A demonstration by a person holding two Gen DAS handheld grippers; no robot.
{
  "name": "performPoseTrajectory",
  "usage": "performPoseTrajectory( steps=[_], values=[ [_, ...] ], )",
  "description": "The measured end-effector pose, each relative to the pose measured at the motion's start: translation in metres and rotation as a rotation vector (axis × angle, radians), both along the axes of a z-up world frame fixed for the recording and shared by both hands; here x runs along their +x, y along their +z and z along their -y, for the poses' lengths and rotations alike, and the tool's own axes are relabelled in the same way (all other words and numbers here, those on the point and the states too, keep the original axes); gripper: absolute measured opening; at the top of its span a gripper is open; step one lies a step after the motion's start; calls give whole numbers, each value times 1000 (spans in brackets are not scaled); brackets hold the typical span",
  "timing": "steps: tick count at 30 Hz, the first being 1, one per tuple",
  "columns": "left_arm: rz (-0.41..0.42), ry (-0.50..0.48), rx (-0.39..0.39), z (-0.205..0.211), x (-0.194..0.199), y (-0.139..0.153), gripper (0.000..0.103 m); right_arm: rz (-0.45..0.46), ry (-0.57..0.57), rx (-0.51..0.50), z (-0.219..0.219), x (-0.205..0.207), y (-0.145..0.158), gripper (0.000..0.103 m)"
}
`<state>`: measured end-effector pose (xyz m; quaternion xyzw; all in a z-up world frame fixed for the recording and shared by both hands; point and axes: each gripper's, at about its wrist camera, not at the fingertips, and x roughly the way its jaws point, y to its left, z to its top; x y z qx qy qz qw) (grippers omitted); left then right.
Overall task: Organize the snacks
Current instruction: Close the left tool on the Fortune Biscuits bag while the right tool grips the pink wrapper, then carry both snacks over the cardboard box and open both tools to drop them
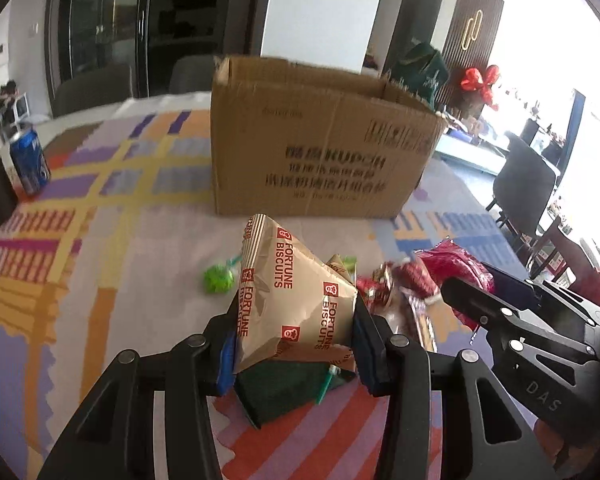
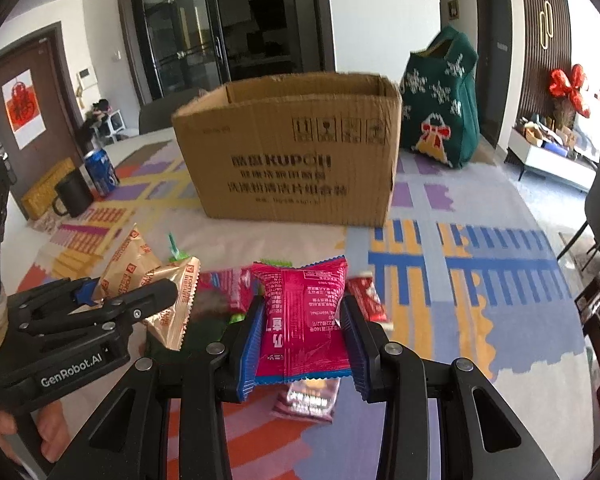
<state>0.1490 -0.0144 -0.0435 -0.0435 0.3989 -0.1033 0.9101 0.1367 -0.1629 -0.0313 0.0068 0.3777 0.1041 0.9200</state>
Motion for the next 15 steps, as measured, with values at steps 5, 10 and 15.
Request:
performPoseTrajectory(
  steps=[5, 10, 15],
  values=[
    [55, -2, 17, -1, 11, 22, 46, 43, 16, 14, -2, 9, 18, 39],
    [140, 4, 45, -3, 27, 50, 46, 95, 24, 30, -4, 25, 40, 39],
    [198, 2, 59, -5, 48, 74, 46, 153, 27, 25, -6, 42, 63, 39]
  ],
)
